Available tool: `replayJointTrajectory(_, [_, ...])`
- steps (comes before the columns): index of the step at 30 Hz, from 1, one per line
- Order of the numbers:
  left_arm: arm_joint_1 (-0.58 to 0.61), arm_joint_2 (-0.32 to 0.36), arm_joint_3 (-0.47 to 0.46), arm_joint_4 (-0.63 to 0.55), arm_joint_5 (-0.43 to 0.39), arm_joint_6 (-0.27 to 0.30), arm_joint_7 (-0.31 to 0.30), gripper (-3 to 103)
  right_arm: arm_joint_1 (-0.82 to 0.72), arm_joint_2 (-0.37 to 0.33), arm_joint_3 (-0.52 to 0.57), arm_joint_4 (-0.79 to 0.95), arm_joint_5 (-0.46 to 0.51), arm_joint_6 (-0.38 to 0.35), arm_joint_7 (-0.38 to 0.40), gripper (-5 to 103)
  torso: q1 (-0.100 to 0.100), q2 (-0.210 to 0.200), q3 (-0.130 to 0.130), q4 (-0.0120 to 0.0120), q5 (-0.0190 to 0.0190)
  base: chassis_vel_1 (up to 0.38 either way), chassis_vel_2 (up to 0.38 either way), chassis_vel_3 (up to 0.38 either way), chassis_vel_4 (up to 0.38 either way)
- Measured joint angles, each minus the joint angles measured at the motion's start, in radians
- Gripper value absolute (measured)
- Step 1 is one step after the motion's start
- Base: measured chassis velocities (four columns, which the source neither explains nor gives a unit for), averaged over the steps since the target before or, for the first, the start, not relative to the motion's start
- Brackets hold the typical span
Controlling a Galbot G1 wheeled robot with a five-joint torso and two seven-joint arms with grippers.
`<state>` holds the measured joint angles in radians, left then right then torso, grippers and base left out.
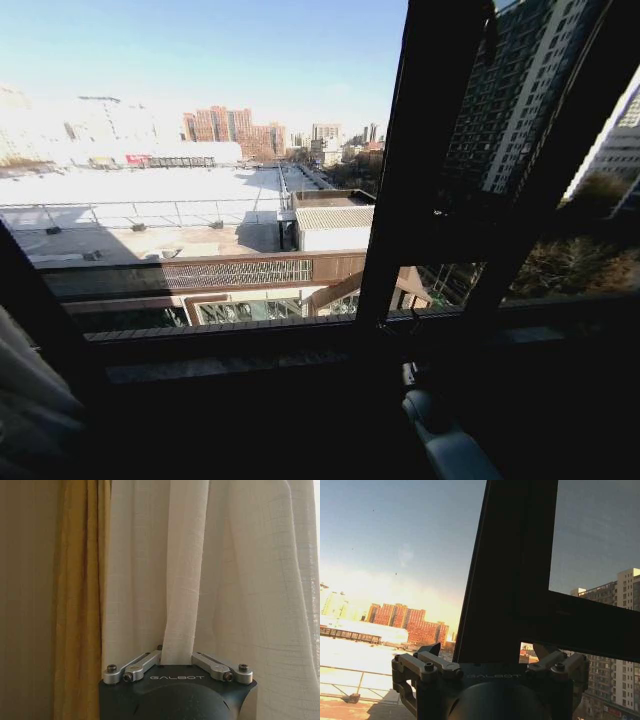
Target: Open the curtains by pulling them apart, changing their state from closed to fully open.
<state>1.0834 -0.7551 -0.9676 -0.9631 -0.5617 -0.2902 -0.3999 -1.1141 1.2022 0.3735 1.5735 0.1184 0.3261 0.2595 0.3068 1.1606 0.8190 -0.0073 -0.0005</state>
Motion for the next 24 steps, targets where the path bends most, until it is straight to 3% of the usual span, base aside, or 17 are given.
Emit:
replayJointTrajectory(5, [0.012, -0.024, 0.013, -0.072, -0.002, -0.005, 0.04, -2, 0.0, 0.0, 0.0, 0.0, 0.0, 0.0, 0.0, 100, 0.0, 0.0, 0.0, -0.0003, 0.0001, 0.0, 0.0, 0.0, 0.0])
replayJointTrajectory(7, [0.034, -0.046, 0.016, -0.123, -0.008, 0.001, 0.074, 7, 0.0, 0.0, 0.0, 0.0, 0.0, 0.0, 0.0, 100, 0.0, 0.0, 0.0, -0.0002, 0.0002, 0.0, 0.0, 0.0, 0.0])
replayJointTrajectory(9, [0.045, -0.06, 0.019, -0.152, -0.009, 0.01, 0.087, 7, 0.0, 0.0, 0.0, 0.0, 0.0, 0.0, 0.0, 100, 0.0, 0.0, 0.0, 0.0, 0.0002, 0.0, 0.0, 0.0, 0.0])
replayJointTrajectory(12, [0.077, -0.115, 0.026, -0.248, 0.004, 0.041, 0.1, 24, 0.0, 0.0, 0.0, 0.0, 0.0, 0.0, 0.0, 100, 0.0, 0.0, 0.0, -0.0004, 0.0005, 0.0, 0.0, 0.0, 0.0])
replayJointTrajectory(13, [0.077, -0.115, 0.026, -0.248, 0.004, 0.041, 0.1, 24, 0.0, 0.0, 0.0, 0.0, 0.0, 0.0, 0.0, 100, 0.0, 0.0, 0.0, -0.0004, 0.0005, 0.0, 0.0, 0.0, 0.0])
replayJointTrajectory(16, [0.114, -0.185, 0.028, -0.351, 0.089, 0.047, 0.104, 40, 0.0, 0.0, 0.0, 0.0, 0.0, 0.0, 0.0, 100, 0.0, 0.0, 0.0, -0.0002, 0.0009, 0.0, 0.0, 0.0, 0.0])
replayJointTrajectory(20, [0.154, -0.266, 0.043, -0.473, 0.162, 0.048, 0.102, 51, 0.0, 0.0, 0.0, 0.0, 0.0, 0.0, 0.0, 100, 0.0, 0.0, 0.0, 0.0001, 0.001, 0.0, 0.0, 0.0, 0.0])
replayJointTrajectory(21, [0.154, -0.266, 0.043, -0.473, 0.162, 0.048, 0.102, 51, 0.0, 0.0, 0.0, 0.0, 0.0, 0.0, 0.0, 100, 0.0, 0.0, 0.0, 0.0001, 0.001, 0.0, 0.0, 0.0, 0.0])
replayJointTrajectory(24, [0.182, -0.332, 0.088, -0.585, 0.178, 0.058, 0.101, 67, 0.0, 0.0, 0.0, 0.0, 0.0, 0.0, 0.0, 100, 0.0, 0.0, 0.0, -0.0003, 0.0007, 0.0, 0.0, 0.0, 0.0])
